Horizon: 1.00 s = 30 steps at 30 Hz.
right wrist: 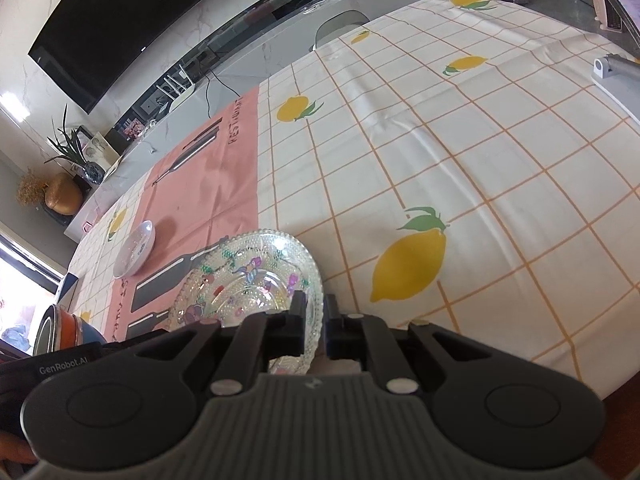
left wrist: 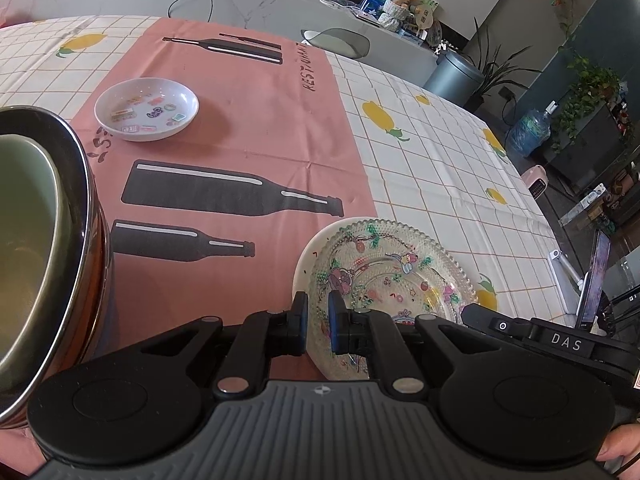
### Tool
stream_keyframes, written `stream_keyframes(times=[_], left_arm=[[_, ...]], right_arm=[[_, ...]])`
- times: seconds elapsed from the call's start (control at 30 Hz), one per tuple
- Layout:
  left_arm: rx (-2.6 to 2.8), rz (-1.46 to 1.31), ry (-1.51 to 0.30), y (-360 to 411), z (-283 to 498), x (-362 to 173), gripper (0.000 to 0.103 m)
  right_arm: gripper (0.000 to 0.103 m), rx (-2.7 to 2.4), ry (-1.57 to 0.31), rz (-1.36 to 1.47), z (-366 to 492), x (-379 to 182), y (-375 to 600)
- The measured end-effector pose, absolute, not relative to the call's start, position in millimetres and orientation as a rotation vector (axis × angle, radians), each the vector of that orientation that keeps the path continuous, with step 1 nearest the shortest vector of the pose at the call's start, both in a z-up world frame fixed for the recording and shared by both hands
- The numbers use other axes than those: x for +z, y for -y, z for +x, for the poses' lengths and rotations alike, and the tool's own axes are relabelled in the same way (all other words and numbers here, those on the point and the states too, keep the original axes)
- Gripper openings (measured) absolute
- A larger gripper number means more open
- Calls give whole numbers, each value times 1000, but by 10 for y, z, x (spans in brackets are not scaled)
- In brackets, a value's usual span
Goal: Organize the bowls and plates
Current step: 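Lower the glass plate onto the painted plate and open both tools, then grip the glass plate rim with the right tool to align it, then open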
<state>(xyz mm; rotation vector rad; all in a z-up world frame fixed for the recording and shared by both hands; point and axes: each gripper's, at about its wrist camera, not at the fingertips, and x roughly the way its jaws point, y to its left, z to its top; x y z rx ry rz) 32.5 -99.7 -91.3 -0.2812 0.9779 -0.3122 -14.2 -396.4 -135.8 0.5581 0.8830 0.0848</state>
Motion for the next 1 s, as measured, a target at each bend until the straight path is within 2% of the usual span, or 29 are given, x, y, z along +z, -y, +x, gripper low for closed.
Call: stream_keyframes(times=[0.13, 0.17, 0.27, 0.4, 0.53, 0.63, 0.77, 0.93, 1.0], left_arm=[[-308, -265, -939, 1010, 297, -847, 11], [-304, -262, -933, 1013, 296, -838, 14], [-280, -275, -934, 988, 298, -855, 32], [-263, -309, -959, 924, 310, -922, 40], [-270, -354, -974, 873, 302, -985, 42], [-278, -385, -980, 845, 303, -1020, 42], [-292, -420, -977, 814, 305, -1044, 42], [-320, -442, -969, 811, 306, -1046, 41], [-333, -446, -968, 817, 307, -1047, 37]], right_arm=[[6, 86, -882, 531, -139, -1341, 3940], [6, 86, -882, 523, -140, -1334, 3928], [9, 89, -878, 510, -144, -1318, 3903], [13, 87, -867, 484, -158, -1281, 3867], [32, 77, -846, 446, -210, -1209, 3826], [32, 61, -848, 417, -253, -1181, 3797], [31, 50, -862, 433, -323, -1203, 3814], [12, 53, -865, 464, -374, -1244, 3838], [6, 62, -860, 461, -364, -1233, 3818]])
